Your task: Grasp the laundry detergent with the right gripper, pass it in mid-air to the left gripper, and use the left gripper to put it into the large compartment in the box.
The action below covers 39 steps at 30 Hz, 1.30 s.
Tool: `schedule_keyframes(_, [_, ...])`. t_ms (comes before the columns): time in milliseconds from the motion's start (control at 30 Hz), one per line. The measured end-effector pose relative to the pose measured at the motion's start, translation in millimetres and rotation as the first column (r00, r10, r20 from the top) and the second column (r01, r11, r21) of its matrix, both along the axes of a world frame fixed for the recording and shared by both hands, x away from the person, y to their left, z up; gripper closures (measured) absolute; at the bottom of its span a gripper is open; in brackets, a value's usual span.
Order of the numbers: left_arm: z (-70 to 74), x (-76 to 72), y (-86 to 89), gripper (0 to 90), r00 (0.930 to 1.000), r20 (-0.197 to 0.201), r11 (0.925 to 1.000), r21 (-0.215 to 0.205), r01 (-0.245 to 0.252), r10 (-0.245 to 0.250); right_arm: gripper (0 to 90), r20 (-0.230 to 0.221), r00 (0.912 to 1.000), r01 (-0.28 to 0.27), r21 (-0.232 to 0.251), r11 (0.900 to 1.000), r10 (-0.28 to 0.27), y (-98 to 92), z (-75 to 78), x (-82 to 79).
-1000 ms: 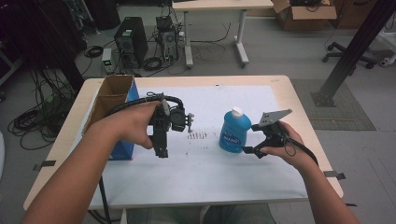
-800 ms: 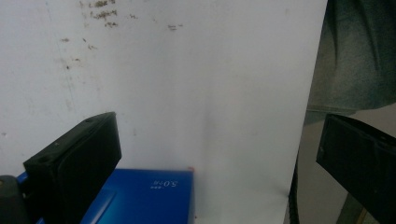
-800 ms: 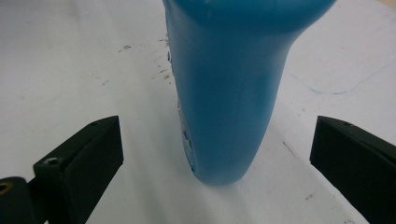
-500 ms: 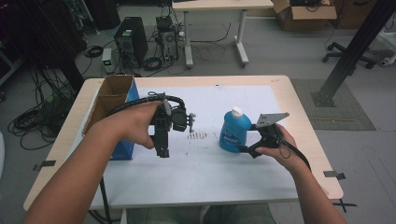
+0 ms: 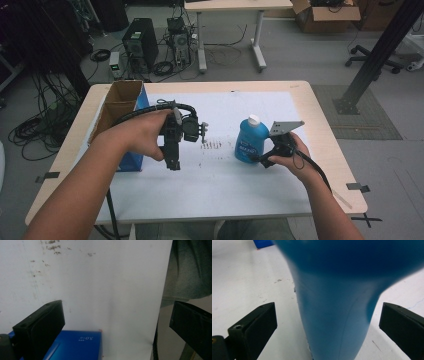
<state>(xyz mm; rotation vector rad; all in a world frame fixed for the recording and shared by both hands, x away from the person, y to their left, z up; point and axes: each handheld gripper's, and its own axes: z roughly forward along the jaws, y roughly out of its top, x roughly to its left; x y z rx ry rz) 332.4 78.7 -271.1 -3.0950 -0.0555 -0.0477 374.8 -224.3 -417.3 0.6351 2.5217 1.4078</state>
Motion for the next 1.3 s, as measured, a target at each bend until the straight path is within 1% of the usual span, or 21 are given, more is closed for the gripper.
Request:
schedule_keyframes(300, [0.3, -1.0, 0.5, 0.2, 1.0000, 0.000, 1.0000, -0.001, 0.001, -0.001, 1.3, 0.008, 1.0000, 0.004, 0.037, 0.999, -0.004, 3.0, -5.5, 2.8])
schedule_keyframes(333, [-0.2, -0.8, 0.8, 0.2, 1.0000, -0.002, 1.0000, -0.001, -0.001, 0.001, 1.3, 0.017, 0.9998, 0.005, 0.046, 0.999, -0.006, 3.3, -6.2, 3.1])
schedule_keyframes(467, [-1.3, -0.7, 1.4, 0.2, 1.0000, -0.005, 1.0000, -0.001, -0.003, 0.003, 1.2, 0.024, 0.9994, 0.023, 0.064, 0.998, -0.024, 3.3, -7.5, 3.9])
schedule_keyframes(700, [-1.6, -0.5, 2.6, 0.2, 1.0000, -0.005, 1.0000, -0.005, -0.003, 0.003, 4.6, 0.036, 0.9986, 0.036, 0.086, 0.996, -0.040, 4.0, -11.8, 4.1])
schedule_keyframes(833, [-1.5, -0.1, 3.7, 0.2, 1.0000, -0.004, 1.0000, -0.005, -0.004, 0.004, 8.6, 0.047, 0.9971, 0.054, 0.107, 0.993, -0.059, 4.0, -12.6, 3.6])
schedule_keyframes(867, [-1.6, -0.2, 3.9, 0.2, 1.0000, -0.004, 1.0000, -0.007, -0.006, 0.006, 10.4, 0.051, 0.9972, 0.049, 0.111, 0.993, -0.055, 4.0, -12.7, 3.5])
schedule_keyframes(967, [-1.7, -0.4, 4.0, 0.3, 1.0000, -0.003, 1.0000, -0.008, -0.005, 0.005, 12.6, 0.062, 0.9970, 0.041, 0.103, 0.994, -0.048, 4.3, -12.8, 2.7])
schedule_keyframes(1300, [-2.8, 0.1, 3.7, 0.3, 1.0000, -0.005, 1.0000, -0.007, -0.003, 0.003, 20.4, 0.078, 0.9956, 0.042, 0.113, 0.993, -0.051, 4.7, -14.6, 1.6])
